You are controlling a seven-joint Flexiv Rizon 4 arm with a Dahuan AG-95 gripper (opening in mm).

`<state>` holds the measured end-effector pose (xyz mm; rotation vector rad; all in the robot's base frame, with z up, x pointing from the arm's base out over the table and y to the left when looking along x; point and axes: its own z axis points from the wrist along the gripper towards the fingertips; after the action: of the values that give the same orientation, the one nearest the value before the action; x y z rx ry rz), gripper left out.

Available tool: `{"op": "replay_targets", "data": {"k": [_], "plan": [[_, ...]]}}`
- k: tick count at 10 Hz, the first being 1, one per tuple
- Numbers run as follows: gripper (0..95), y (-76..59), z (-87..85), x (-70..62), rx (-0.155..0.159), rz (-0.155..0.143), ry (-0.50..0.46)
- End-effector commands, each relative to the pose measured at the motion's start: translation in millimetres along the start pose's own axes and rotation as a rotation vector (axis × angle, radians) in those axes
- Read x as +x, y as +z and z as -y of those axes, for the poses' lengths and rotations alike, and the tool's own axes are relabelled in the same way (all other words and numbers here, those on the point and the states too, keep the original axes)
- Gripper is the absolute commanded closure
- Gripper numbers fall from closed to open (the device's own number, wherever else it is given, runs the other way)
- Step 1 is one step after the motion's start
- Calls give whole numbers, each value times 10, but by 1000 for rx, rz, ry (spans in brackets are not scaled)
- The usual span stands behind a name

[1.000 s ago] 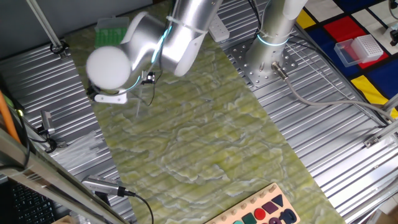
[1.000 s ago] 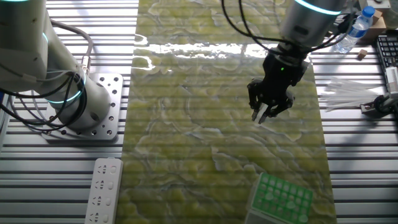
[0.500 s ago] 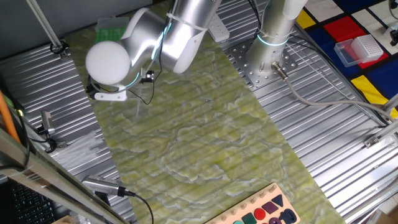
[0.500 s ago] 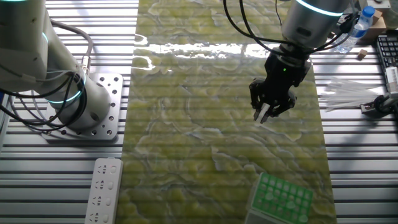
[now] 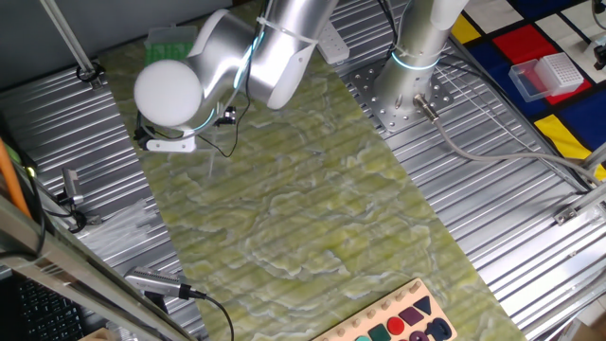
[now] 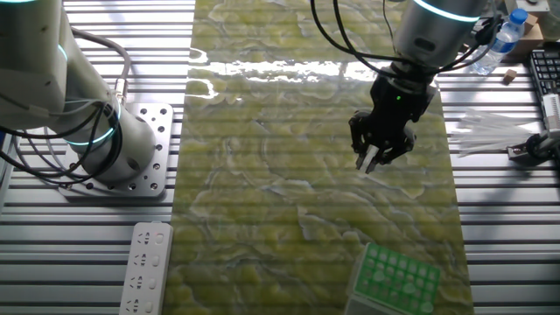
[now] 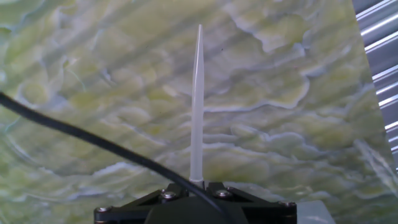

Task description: Insert a large pipette tip into the holder for large pipette tips

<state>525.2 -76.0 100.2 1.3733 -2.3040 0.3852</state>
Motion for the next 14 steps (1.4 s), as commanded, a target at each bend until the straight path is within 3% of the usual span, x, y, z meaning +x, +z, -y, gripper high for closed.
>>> {"op": "replay_targets", "data": {"k": [1, 5, 9, 12, 14], "plan": [[950, -7, 3, -1, 1, -8, -12], [950, -9, 6, -4, 4, -15, -30], [950, -11, 14, -18, 17, -46, -106], [950, -11, 19, -29, 15, -36, -91], [950, -10, 29, -55, 0, 0, -44]]}}
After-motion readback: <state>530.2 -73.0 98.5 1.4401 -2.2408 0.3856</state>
